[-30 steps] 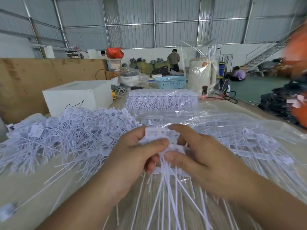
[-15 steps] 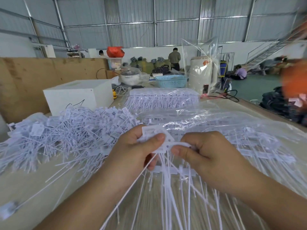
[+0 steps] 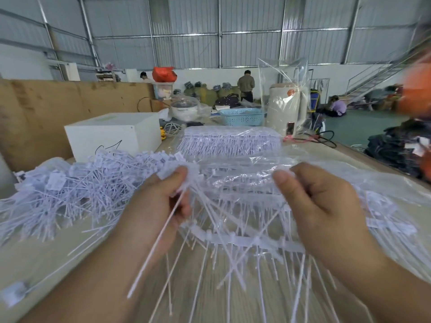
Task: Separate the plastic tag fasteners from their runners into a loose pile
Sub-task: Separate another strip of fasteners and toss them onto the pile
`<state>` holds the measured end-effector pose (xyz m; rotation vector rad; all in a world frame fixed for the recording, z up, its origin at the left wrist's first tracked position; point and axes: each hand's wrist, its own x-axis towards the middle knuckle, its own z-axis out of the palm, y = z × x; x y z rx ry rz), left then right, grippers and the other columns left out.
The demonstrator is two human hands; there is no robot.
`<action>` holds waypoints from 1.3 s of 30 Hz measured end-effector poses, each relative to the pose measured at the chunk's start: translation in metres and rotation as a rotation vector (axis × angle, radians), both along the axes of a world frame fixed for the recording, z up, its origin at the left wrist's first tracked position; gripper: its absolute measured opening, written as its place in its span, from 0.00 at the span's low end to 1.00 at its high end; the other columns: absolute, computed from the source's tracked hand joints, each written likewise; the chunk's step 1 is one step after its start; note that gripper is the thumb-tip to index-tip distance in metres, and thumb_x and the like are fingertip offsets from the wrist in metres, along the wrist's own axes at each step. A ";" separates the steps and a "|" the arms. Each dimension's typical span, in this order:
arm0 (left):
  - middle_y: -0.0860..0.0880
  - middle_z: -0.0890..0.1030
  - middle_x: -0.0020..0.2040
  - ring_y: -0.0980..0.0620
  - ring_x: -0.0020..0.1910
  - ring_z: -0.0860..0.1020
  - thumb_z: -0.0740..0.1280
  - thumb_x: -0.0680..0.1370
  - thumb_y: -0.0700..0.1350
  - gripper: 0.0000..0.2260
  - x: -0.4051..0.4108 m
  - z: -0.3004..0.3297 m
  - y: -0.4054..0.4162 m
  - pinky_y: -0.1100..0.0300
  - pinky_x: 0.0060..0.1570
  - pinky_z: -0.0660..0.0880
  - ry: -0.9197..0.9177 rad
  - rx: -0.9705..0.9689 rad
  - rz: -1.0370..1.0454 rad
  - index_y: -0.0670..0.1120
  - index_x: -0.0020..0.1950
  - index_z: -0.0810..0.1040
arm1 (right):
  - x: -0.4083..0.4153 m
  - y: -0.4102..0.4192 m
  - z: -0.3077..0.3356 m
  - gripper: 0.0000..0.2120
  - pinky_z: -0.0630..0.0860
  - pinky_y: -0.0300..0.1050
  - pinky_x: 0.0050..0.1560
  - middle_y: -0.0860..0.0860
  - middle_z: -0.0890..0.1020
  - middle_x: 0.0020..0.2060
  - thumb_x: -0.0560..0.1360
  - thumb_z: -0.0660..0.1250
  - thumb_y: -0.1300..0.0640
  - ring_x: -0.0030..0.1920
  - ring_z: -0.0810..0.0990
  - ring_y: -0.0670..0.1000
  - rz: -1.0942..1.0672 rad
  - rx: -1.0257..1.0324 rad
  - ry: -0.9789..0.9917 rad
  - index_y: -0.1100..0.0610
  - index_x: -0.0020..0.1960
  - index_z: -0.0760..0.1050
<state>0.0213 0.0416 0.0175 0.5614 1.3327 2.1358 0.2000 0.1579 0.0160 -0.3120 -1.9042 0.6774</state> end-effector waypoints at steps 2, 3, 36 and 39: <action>0.48 0.78 0.28 0.54 0.21 0.72 0.72 0.73 0.47 0.02 0.010 -0.002 0.000 0.61 0.21 0.71 0.388 -0.143 -0.059 0.51 0.42 0.85 | -0.002 0.001 -0.007 0.13 0.61 0.33 0.23 0.44 0.70 0.23 0.77 0.62 0.44 0.23 0.65 0.42 0.166 -0.035 -0.126 0.49 0.37 0.70; 0.48 0.80 0.29 0.53 0.21 0.73 0.73 0.73 0.48 0.01 0.021 -0.005 0.002 0.60 0.22 0.72 0.510 -0.151 -0.108 0.52 0.43 0.85 | -0.004 0.000 -0.011 0.09 0.61 0.33 0.24 0.44 0.73 0.24 0.77 0.62 0.43 0.22 0.66 0.42 0.225 -0.020 -0.203 0.47 0.44 0.72; 0.43 0.77 0.30 0.51 0.23 0.71 0.76 0.63 0.54 0.14 0.024 -0.009 0.003 0.63 0.24 0.71 0.518 -0.049 -0.122 0.50 0.44 0.83 | -0.002 0.005 -0.008 0.11 0.64 0.45 0.29 0.48 0.71 0.26 0.77 0.66 0.45 0.25 0.67 0.45 0.315 -0.081 -0.500 0.51 0.42 0.77; 0.48 0.74 0.26 0.54 0.22 0.70 0.73 0.63 0.55 0.11 0.030 -0.008 0.006 0.64 0.23 0.69 0.496 -0.003 -0.067 0.53 0.42 0.83 | -0.004 0.003 -0.009 0.13 0.62 0.38 0.26 0.46 0.69 0.21 0.75 0.69 0.48 0.21 0.65 0.43 0.251 -0.133 -0.402 0.52 0.36 0.75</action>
